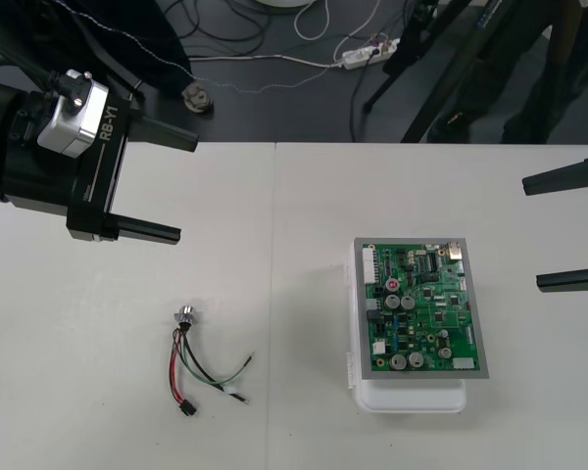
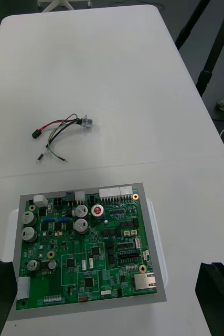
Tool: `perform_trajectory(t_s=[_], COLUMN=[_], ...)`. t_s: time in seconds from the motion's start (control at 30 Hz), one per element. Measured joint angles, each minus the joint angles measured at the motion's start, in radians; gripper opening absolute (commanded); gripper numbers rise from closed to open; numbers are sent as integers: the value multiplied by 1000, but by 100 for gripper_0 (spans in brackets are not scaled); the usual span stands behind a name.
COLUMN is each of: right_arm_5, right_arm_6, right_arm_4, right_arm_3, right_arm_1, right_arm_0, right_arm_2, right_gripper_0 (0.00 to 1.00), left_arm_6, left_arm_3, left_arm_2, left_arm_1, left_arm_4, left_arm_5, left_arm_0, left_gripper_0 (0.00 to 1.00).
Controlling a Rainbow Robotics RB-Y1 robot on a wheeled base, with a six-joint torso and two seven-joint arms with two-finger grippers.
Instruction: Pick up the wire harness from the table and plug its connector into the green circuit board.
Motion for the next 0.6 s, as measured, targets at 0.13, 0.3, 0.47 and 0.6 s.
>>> perform_trajectory(t_s=[0.13,0.3,0.47,0.6], right_arm_5=[0,0,0,0], right_arm_6=[0,0,0,0], right_arm_4=[0,0,0,0], right_arm_3=[0,0,0,0], right_arm_1=[0,0,0,0], right_arm_0=[0,0,0,0], right_arm_2=[0,0,0,0], right_gripper_0=[100,100,100,100], left_arm_6=[0,0,0,0], left_arm_3=[0,0,0,0], left_arm_2=[0,0,0,0], left_arm_1=[0,0,0,0], left_arm_4=[0,0,0,0], left_arm_5=[0,0,0,0], left_arm_0=[0,0,0,0], left_gripper_0=[90,90,90,90])
